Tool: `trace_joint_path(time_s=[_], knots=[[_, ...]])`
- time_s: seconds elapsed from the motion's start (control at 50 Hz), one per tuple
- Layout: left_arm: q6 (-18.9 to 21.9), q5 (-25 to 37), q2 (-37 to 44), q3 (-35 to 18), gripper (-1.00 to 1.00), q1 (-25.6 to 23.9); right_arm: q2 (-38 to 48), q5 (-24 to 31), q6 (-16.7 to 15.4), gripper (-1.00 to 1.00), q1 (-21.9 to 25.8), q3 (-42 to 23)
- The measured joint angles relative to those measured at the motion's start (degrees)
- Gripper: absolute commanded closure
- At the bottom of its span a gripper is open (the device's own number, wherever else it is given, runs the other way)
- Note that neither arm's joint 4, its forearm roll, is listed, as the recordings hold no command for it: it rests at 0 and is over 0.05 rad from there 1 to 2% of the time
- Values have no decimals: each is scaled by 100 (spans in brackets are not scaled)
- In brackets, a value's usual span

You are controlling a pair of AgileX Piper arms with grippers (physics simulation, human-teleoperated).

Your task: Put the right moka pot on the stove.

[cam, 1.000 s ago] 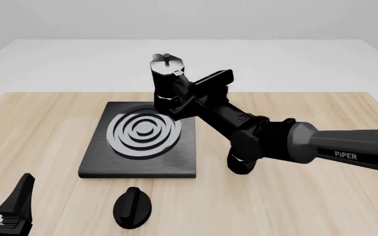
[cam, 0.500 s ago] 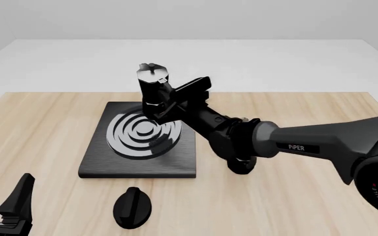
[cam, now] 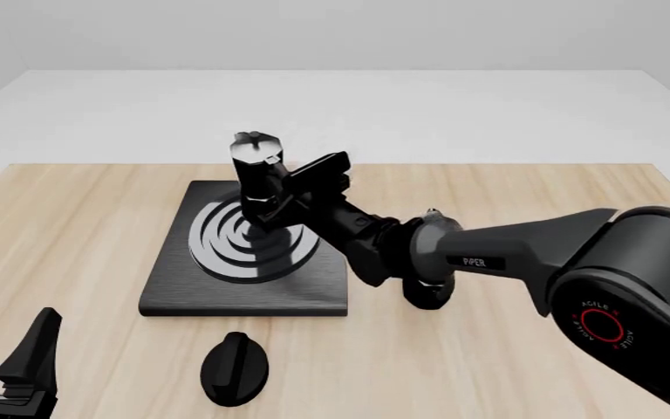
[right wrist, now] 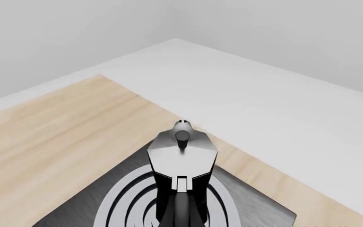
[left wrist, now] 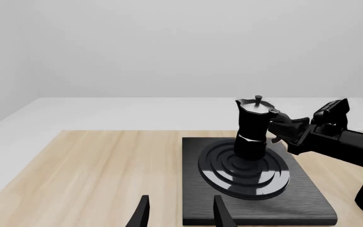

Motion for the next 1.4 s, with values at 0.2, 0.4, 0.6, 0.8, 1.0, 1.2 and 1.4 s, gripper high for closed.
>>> trace_joint_path(time_s=[0.2, 0.4, 0.6, 0.8, 1.0, 1.2, 1.4], knots=[[0, 0, 0, 0, -100, 0, 301, 20, 57, 100, 18, -180], [0, 0, 0, 0, -100, 0, 398, -16, 107, 100, 15, -286], [0, 0, 0, 0, -100, 0, 426, -47, 134, 100, 9, -308], [0, 0, 0, 0, -100, 0, 487, -46, 186, -100, -8, -299], [0, 0, 0, 0, -100, 0, 401, -7, 204, -100, -31, -174], [0, 0, 0, 0, -100, 0, 121, 10, 192, -100, -22, 105], [0, 0, 0, 0, -100, 0, -254, 17, 166, -100, 12, 452]])
